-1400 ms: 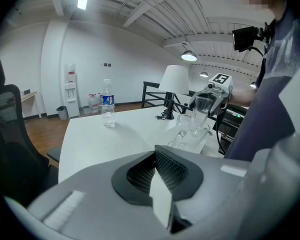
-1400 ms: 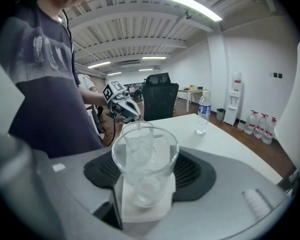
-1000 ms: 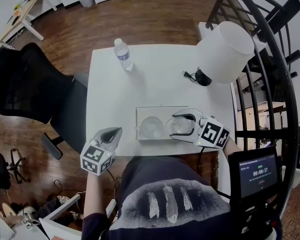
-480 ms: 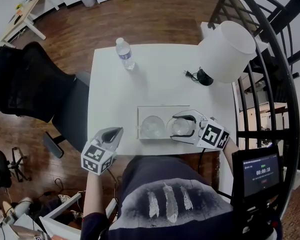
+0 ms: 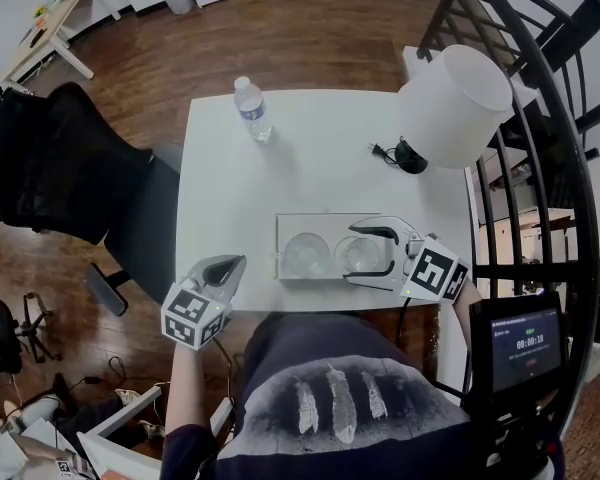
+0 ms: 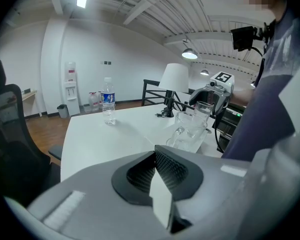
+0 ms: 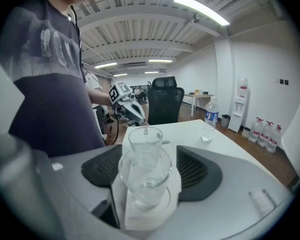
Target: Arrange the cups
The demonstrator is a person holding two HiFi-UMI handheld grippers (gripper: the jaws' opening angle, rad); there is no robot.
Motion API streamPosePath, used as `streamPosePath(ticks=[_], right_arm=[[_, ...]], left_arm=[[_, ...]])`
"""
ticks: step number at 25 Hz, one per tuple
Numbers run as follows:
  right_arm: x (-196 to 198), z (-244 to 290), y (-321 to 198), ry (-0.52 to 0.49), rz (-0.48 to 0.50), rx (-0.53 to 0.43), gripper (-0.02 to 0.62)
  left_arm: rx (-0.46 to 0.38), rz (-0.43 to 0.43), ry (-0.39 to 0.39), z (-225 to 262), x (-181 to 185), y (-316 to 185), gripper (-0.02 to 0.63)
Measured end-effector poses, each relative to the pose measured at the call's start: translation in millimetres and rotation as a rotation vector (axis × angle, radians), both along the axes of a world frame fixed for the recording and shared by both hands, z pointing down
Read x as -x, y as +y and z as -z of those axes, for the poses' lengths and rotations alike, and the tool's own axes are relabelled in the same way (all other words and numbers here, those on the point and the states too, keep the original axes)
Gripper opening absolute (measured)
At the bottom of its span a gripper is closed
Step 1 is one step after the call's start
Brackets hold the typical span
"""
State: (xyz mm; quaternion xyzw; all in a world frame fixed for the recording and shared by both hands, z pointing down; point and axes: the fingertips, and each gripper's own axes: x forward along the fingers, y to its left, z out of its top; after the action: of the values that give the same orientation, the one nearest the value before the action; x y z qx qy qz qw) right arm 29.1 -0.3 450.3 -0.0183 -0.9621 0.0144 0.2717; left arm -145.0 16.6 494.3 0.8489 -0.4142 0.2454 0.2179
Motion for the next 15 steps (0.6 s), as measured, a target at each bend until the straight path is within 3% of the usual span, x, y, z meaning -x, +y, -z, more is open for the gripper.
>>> streamPosePath(ticks=[4, 8, 15], right_arm=[[0, 33, -5, -0.112, -0.013, 0.037, 0.333], [0, 72, -24, -0.247, -0.095, 0.082, 0.333], [-33, 78, -65, -0.315, -0.258, 0.097, 0.333]], left_arm=[[-0.002, 0.001, 0.007, 0, 1, -1, 0.015], [-0.005, -0.003, 0.007, -1, 1, -5, 0.015], [-0.007, -0.017, 0.005, 1, -3, -10, 0.015]])
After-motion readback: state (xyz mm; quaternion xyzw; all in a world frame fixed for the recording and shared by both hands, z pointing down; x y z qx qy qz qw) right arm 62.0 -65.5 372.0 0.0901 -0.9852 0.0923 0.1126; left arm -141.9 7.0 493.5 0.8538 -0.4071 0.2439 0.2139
